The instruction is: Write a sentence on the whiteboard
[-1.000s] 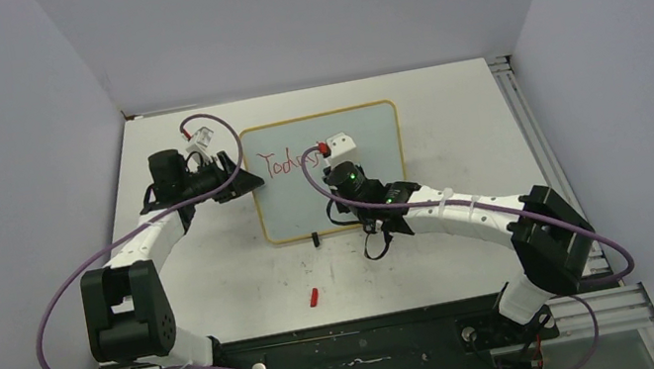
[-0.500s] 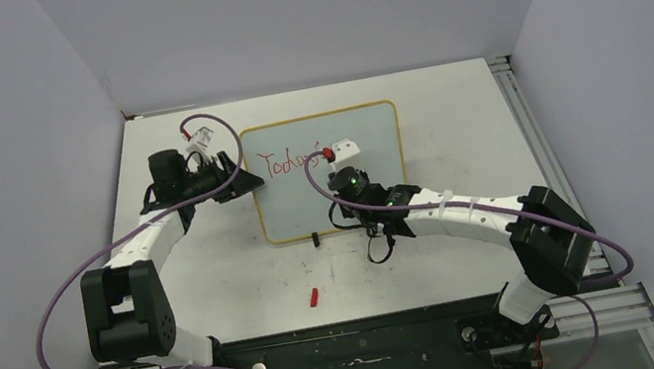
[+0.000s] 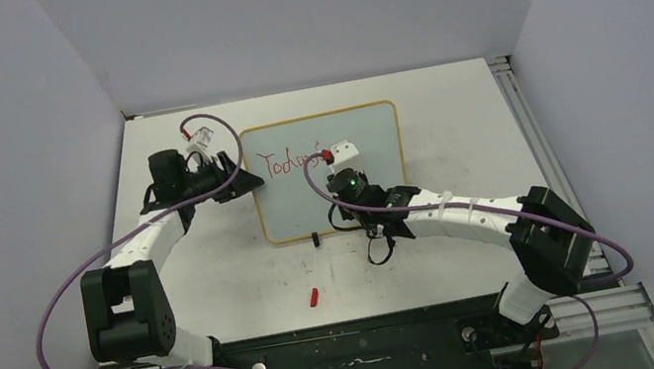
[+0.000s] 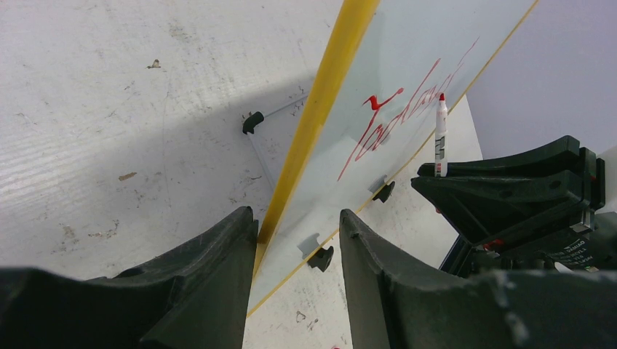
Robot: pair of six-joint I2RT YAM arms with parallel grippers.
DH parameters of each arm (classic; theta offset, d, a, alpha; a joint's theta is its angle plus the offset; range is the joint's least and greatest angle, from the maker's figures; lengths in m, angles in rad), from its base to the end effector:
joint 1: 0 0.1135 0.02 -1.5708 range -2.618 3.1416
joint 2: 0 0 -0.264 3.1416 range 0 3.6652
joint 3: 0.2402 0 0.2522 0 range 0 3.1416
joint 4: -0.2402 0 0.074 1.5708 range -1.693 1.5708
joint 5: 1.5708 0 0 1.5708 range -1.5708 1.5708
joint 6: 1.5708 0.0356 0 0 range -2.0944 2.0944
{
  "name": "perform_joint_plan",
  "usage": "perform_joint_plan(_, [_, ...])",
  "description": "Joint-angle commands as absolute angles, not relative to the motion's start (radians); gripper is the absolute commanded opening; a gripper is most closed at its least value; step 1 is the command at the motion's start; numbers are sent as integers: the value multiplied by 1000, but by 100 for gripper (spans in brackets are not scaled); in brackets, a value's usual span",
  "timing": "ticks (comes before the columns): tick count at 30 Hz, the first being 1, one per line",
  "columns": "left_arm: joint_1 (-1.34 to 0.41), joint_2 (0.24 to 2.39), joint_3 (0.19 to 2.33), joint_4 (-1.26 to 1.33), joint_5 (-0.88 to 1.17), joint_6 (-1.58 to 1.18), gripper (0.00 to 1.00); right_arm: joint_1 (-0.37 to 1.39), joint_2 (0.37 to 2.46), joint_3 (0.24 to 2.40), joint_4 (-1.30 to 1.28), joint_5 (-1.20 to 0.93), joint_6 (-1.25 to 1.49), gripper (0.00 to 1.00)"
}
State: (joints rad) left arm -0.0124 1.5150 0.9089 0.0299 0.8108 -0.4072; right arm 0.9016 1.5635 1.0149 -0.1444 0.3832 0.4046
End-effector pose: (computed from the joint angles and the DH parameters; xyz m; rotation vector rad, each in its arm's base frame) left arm 0.3231 -0.0298 0.2332 0.0674 2.1402 -1.1111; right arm 0.2218 0.2590 0.2326 -0.3487 2.1927 0.2901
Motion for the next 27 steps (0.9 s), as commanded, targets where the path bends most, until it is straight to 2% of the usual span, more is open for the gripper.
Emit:
perform_joint_plan(1, [-25, 1476, 916, 75, 845, -407, 43, 918, 1556, 1021, -119, 374, 400, 5])
perform_joint_plan(17, [-25, 1472, 916, 69, 831, -405, 43, 967, 1420, 1024, -177, 426, 379, 5])
perform_joint_plan(27, [-25, 1470, 917, 63, 824, -399, 43, 869, 1361, 997, -219, 353, 346, 5])
